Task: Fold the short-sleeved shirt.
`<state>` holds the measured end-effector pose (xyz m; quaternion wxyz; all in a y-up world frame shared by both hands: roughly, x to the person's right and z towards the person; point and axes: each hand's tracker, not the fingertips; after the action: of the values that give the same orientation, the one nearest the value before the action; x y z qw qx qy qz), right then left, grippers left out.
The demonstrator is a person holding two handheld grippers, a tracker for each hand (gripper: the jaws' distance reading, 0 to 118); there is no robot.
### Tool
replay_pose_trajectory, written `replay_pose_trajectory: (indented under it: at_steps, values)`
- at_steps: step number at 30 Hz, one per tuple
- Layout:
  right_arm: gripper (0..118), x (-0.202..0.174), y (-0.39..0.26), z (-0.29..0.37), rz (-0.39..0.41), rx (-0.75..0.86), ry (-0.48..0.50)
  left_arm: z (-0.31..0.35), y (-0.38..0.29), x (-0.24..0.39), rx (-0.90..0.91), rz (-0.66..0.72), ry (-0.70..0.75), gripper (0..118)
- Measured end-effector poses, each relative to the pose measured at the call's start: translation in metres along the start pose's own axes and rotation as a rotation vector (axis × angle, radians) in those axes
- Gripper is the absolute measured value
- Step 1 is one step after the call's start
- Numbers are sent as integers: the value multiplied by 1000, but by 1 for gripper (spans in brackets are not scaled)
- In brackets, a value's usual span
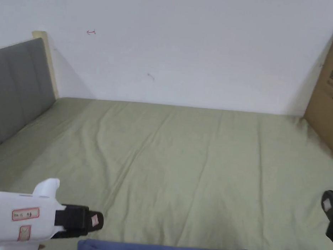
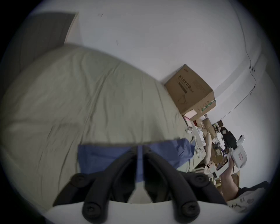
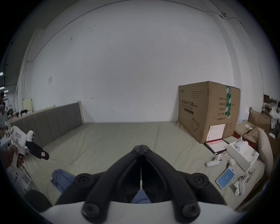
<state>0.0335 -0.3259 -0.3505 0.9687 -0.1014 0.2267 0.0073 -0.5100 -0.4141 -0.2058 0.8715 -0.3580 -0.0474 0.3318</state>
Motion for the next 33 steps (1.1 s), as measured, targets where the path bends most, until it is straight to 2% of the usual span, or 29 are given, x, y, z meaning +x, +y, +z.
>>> replay_pose_trajectory:
  at_steps: [2, 3, 4, 5, 10, 13, 15, 17, 18, 19, 21, 22, 23, 24, 25, 26, 31, 32, 33]
  values:
    - [0, -4, -2, -4, 6, -24, 9, -4, -8, -27, -43, 41, 86, 69]
    - [0, -7, -3, -7, 5, -41, 11, -5, -13, -38, -49, 70, 91, 92]
    - [0, -8, -8, -11, 2, -59, 13, -9, -17, -53, -50, 117, 73, 109]
    - [0, -10, -9, -14, -2, -72, 16, -14, -20, -67, -58, 169, 37, 115]
    - [0, -24, -8, -23, -10, -102, 14, -46, -33, -136, -44, 370, -124, 116]
    - [0, -28, -5, -30, -19, -120, 4, -77, -55, -145, -105, 513, -312, 118]
    - [0, -29, -3, -34, -42, -139, -5, -93, -54, -157, -58, 502, -466, 118]
    - [0, -29, -2, -38, -65, -152, -14, -113, -54, -153, -116, 533, -543, 118]
    - [0, -30, -2, -39, -71, -155, -15, -122, -55, -151, -136, 537, -546, 115]
    - [0, -31, -1, -41, -74, -159, -16, -124, -52, -151, -132, 499, -521, 97]
    - [0, -33, 0, -43, -70, -164, -20, -125, -50, -149, -119, 409, -399, 10]
    - [0, -34, 0, -44, -67, -165, -19, -128, -52, -150, -165, 368, -203, 11]
    - [0, -35, 1, -44, -66, -167, -16, -130, -59, -155, -197, 335, -71, 11]
    - [0, -35, 1, -44, -65, -168, -13, -128, -61, -152, -129, 427, -270, 11]
    - [0, -36, 1, -45, -62, -170, -11, -124, -53, -145, -117, 447, -263, 11]
    - [0, -38, 2, -45, -59, -172, -8, -120, -49, -137, -152, 382, -196, 11]
    - [0, -38, 7, -43, -53, -168, 26, -61, -26, -74, -48, 111, -7, 11]
    - [0, -35, 7, -43, -57, -164, 32, -44, -21, -61, -28, 51, 102, 11]
    - [0, -34, 8, -42, -62, -161, 37, -30, -17, -45, -22, -28, 276, 11]
